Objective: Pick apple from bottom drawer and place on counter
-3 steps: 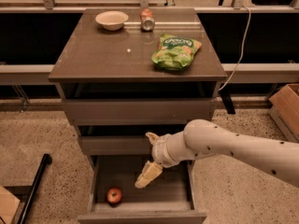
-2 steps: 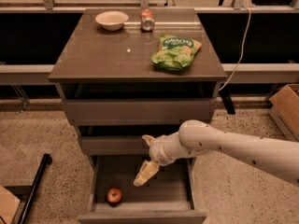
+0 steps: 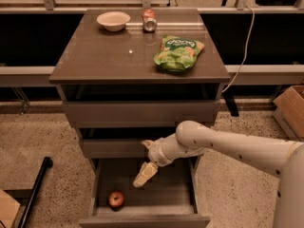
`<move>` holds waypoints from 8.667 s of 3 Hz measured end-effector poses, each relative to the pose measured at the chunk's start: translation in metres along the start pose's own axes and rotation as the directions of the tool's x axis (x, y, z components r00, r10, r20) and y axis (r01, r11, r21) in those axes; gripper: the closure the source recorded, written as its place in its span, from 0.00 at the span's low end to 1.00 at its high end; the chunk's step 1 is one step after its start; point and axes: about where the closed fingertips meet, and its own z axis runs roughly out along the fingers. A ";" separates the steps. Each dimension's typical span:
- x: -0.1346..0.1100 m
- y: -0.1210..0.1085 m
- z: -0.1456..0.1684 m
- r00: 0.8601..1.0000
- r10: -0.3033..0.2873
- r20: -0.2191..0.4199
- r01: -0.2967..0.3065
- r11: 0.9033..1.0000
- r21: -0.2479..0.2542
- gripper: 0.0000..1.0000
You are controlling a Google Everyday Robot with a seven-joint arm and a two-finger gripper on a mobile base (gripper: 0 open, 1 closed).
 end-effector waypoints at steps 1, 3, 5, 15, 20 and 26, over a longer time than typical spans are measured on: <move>0.014 0.009 0.030 1.000 -0.010 -0.015 0.009 1.000 -0.013 0.00; 0.079 -0.001 0.122 0.998 0.057 0.007 -0.056 0.998 -0.033 0.00; 0.093 0.002 0.152 0.997 0.080 0.015 -0.080 0.996 -0.041 0.00; 0.189 -0.020 0.352 0.965 0.252 -0.075 -0.251 0.968 0.026 0.73; -0.002 0.026 0.038 0.978 -0.042 0.206 0.050 0.998 -0.034 1.00; -0.333 -0.018 -0.281 0.858 -0.513 0.015 0.460 0.781 0.422 1.00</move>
Offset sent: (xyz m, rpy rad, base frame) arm -0.0122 0.0417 -0.1442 -0.0474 0.0965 0.0129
